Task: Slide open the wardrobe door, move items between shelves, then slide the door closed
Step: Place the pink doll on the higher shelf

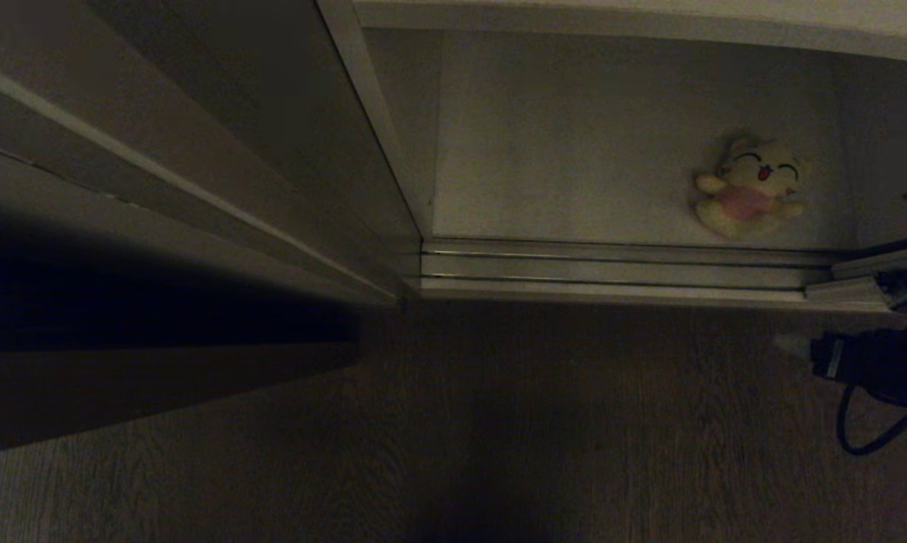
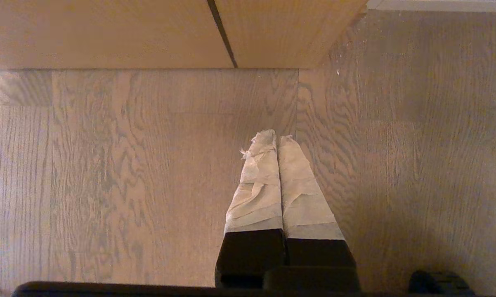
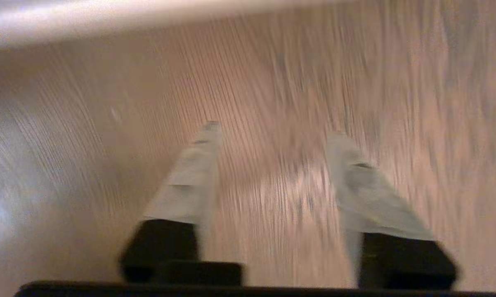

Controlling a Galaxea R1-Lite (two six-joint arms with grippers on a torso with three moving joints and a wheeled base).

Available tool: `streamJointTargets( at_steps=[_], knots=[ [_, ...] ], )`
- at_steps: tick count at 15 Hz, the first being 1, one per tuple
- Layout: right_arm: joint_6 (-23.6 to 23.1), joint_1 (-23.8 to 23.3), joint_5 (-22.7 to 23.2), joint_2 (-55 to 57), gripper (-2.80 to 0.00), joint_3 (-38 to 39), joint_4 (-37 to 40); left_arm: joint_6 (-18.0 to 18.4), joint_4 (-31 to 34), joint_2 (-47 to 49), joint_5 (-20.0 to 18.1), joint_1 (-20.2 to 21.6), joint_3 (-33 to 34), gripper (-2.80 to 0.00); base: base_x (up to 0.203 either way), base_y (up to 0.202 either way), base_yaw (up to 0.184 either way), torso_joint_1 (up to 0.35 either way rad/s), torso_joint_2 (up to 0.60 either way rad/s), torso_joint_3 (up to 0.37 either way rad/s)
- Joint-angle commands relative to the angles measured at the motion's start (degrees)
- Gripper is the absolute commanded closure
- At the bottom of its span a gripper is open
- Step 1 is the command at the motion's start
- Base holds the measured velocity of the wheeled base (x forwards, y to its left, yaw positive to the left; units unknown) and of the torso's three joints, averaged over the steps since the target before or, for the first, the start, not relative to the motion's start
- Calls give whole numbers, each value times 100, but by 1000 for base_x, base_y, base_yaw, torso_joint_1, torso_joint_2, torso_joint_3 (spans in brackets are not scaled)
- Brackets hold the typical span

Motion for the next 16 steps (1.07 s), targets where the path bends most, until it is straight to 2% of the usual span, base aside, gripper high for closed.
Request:
streamJointTargets(
  at_steps=[1,11,16],
  knots=[
    [8,4,116,432,-280,-259,-417,2,-6,-2,-2,1,0,0,0,0,0,0,0,0],
    [82,252,191,1195,-280,-1986,-513,2,3,-2,-2,1,0,0,0,0,0,0,0,0],
    [65,263,152,2036,-280,-2837,-1001,2,3,-2,-2,1,0,0,0,0,0,0,0,0]
  ],
)
